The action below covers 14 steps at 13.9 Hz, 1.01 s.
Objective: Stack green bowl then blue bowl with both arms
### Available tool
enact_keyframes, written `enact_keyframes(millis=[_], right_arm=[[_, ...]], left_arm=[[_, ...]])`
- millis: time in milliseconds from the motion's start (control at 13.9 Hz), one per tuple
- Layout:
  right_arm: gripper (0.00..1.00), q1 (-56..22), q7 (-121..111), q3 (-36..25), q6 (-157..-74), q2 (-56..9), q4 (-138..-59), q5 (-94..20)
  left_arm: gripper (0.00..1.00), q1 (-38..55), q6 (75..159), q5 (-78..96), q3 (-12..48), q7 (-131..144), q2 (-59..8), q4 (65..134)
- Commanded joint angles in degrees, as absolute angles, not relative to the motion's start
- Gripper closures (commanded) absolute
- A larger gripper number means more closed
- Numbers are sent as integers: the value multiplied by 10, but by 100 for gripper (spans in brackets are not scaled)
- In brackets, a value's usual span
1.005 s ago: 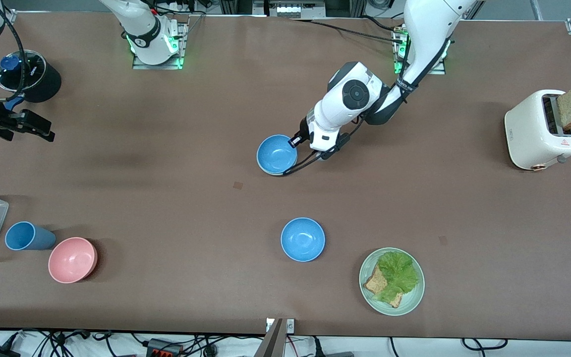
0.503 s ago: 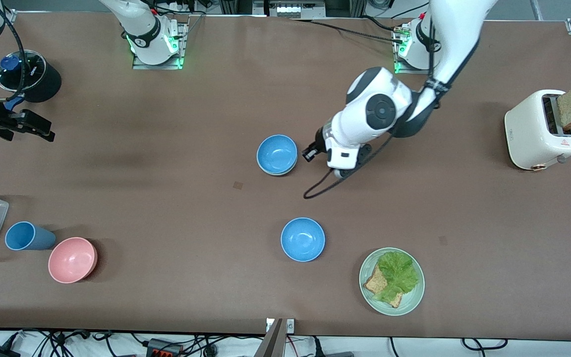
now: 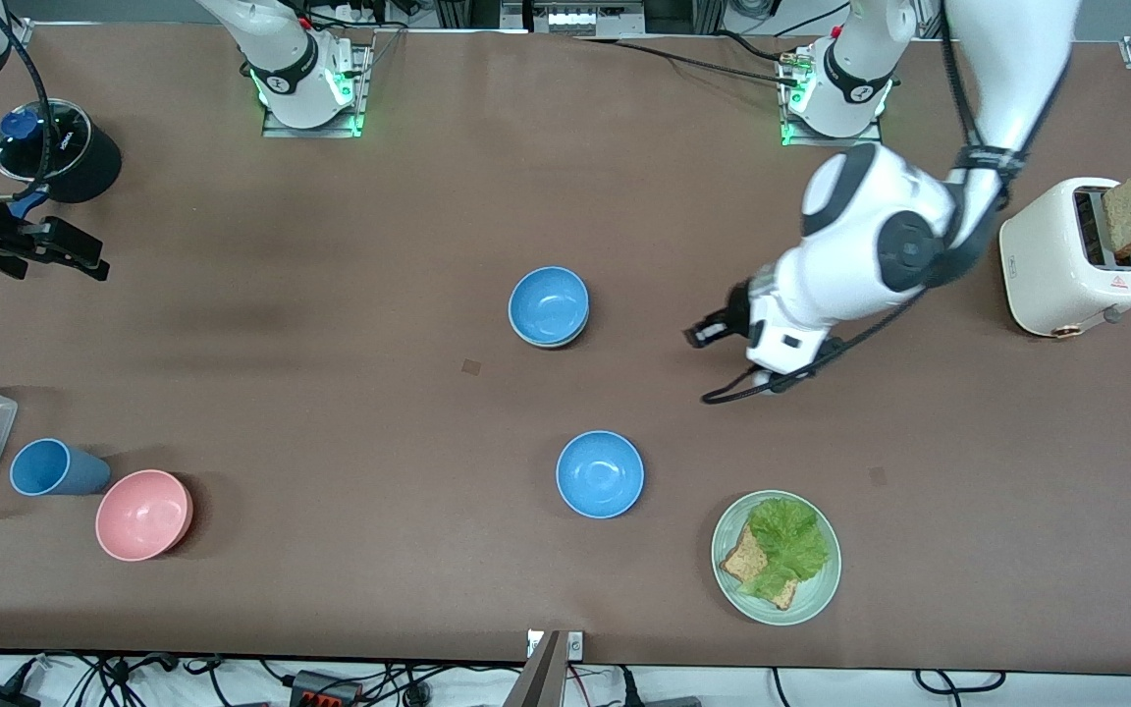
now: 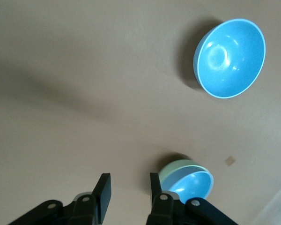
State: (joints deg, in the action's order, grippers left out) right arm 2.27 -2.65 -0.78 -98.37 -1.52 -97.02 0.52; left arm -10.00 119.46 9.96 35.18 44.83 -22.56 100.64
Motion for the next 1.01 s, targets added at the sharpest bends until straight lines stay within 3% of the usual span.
enact_keyframes(millis=[0, 359, 646, 933], right_arm=[[0, 25, -27, -2, -978, -5, -973, 11], [0, 26, -27, -3, -978, -5, -973, 11], [0, 27, -28, -3, -978, -5, -973, 11], [0, 28, -26, -4, -982, -5, -972, 11]], left_arm=[[59, -140, 1153, 88, 352, 336, -215, 998], [59, -181, 1079, -30, 352, 202, -221, 944], [58, -225, 1071, -33, 345, 78, -228, 920], [58, -193, 1032, -41, 275, -10, -217, 889]])
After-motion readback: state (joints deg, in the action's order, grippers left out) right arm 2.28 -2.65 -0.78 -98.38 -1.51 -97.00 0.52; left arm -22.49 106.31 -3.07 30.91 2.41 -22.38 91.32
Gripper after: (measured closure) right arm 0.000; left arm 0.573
